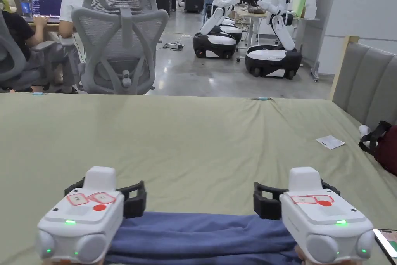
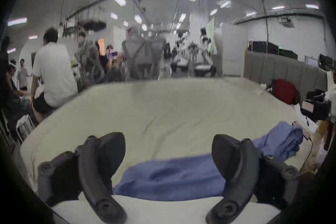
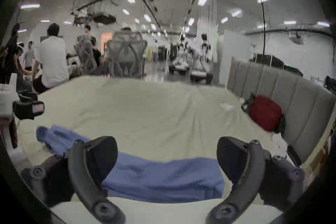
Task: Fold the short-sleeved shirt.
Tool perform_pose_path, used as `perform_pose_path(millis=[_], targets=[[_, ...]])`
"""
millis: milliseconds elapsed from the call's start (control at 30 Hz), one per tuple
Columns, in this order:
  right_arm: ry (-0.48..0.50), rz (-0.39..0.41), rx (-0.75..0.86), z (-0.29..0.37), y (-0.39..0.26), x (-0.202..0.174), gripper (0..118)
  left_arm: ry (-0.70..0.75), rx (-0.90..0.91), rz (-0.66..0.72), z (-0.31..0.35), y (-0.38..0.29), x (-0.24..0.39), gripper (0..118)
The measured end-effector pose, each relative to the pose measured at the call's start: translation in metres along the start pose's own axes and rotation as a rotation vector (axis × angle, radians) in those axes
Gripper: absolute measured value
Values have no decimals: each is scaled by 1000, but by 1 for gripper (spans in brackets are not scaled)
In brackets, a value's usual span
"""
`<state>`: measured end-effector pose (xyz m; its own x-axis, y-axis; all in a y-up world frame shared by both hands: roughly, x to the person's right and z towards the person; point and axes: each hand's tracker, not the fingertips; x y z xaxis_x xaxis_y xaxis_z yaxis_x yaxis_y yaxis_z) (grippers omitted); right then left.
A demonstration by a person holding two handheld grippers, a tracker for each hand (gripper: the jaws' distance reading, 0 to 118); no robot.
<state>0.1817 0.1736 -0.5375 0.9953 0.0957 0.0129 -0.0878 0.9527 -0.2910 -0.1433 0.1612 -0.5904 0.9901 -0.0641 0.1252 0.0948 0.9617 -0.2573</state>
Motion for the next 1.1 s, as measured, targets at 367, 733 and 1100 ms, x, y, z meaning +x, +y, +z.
perform_pose_path(millis=[367,733,1100], targets=[[38,18,35,-1,-11,-32,0,-14,15,-9,6,-6,6,0],[69,30,4,-15,-14,-55,0,12,-294,548,-20,-78,-163,118],[84,60,-4,-17,-8,-68,0,-483,-301,1355,-73,-167,-165,106]])
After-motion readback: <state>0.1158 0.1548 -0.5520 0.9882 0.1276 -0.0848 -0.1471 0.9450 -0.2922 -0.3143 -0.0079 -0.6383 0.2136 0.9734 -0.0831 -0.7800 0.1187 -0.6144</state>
